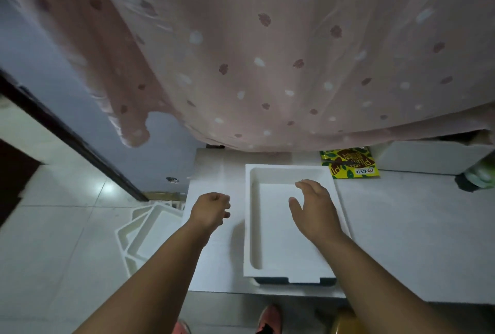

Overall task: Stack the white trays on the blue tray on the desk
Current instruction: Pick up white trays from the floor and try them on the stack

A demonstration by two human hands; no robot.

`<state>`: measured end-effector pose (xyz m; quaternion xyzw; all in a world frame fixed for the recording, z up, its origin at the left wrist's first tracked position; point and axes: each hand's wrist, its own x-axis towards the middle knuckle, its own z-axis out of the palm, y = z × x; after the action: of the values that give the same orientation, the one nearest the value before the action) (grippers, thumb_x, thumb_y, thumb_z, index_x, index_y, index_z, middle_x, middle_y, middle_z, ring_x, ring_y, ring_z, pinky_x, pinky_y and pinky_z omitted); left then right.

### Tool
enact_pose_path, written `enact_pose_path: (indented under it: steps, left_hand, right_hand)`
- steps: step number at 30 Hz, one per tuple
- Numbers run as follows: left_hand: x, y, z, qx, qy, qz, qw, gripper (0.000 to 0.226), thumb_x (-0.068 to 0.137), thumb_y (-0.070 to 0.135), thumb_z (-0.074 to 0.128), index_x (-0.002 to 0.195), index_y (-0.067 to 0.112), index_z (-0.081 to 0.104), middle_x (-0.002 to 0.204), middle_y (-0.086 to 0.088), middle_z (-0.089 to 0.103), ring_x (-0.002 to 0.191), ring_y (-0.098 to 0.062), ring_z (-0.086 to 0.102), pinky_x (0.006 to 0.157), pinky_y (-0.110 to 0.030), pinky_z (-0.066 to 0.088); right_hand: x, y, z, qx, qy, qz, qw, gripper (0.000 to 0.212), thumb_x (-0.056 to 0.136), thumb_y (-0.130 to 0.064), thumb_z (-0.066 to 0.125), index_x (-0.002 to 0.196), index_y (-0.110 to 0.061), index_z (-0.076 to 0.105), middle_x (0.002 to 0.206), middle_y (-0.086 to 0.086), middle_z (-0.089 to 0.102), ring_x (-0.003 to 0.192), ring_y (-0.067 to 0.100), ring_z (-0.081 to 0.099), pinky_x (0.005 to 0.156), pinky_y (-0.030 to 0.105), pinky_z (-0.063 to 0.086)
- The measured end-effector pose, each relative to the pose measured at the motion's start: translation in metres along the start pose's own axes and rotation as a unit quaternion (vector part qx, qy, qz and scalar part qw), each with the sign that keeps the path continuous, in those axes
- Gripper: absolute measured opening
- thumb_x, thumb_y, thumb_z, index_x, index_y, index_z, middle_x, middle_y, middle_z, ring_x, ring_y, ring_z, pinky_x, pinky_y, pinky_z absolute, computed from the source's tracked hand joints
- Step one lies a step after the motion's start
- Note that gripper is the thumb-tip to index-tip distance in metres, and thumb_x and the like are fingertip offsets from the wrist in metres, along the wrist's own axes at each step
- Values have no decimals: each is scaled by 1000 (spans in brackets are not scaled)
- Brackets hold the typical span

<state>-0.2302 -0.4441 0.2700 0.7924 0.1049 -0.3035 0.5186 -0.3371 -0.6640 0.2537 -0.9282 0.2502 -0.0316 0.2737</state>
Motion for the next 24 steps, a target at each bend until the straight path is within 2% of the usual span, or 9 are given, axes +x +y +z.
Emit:
enact_pose_path:
  steps: [2,4,7,10,13,15,18,20,24]
  left_hand:
    - [-4,-7,-25,-25,-4,-5,1000,22,95,22,52,93,7,68,96,-12,74,82,-25,70,75,-34,49]
    - [-7,-14,-50,-37,-5,-13,999,29,97,24,50,95,4,71,88,-14,76,75,-23,70,73,-33,50]
    - [-9,-34,-90,-65,4,-25,998,34,97,27,54,81,2,70,67,-10,71,63,-23,66,68,-32,49]
    - [-16,-52,-129,-81,17,-30,996,34,93,27,62,66,6,61,55,-5,61,52,-20,61,67,-35,51]
    - [-17,-97,-208,-77,44,-38,995,40,88,29,69,54,12,58,55,-6,63,58,-23,61,71,-36,53]
    - [-18,-125,-252,-75,59,-47,994,31,86,25,70,60,11,64,61,-8,67,62,-24,61,71,-35,53]
    - [-15,-157,-308,-106,76,-65,989,12,83,12,64,74,9,69,72,-10,70,66,-23,64,70,-35,53]
    - [-16,-177,-342,-125,87,-83,985,10,84,11,61,82,7,70,78,-9,70,68,-21,65,70,-33,53]
    - [-23,-208,-384,-144,102,-128,976,12,87,10,60,91,5,69,82,-10,69,66,-21,65,67,-30,53]
  right_hand:
    - [-4,-24,12,14,28,-39,999,33,96,-23,59,127,-14,63,132,0,60,127,20,49,104,35,44]
    - [-8,-46,21,26,37,-64,997,20,95,-18,60,112,-14,69,112,0,68,108,20,60,92,35,50]
    - [-15,-86,40,-9,10,-80,997,14,95,-16,57,88,-14,68,82,-1,70,80,25,64,79,37,50]
    - [-22,-127,59,-29,-36,-88,995,19,97,-24,53,85,-17,66,79,-3,69,76,23,63,76,35,50]
    - [-46,-202,104,-74,-98,-121,985,34,99,-41,50,76,-17,59,70,-4,62,69,19,58,66,35,50]
    - [-63,-243,132,-95,-129,-136,978,41,99,-45,49,70,-17,55,65,-4,55,64,18,54,63,35,47]
    - [-82,-293,177,-70,-169,-135,974,24,95,-38,57,78,-22,54,77,-6,56,70,17,55,64,32,48]
    - [-93,-323,203,-55,-201,-128,970,14,93,-30,60,83,-26,51,83,-5,58,73,17,57,63,31,48]
    - [-107,-356,233,-48,-213,-121,968,21,92,-29,59,79,-19,47,73,0,59,68,21,56,59,39,48]
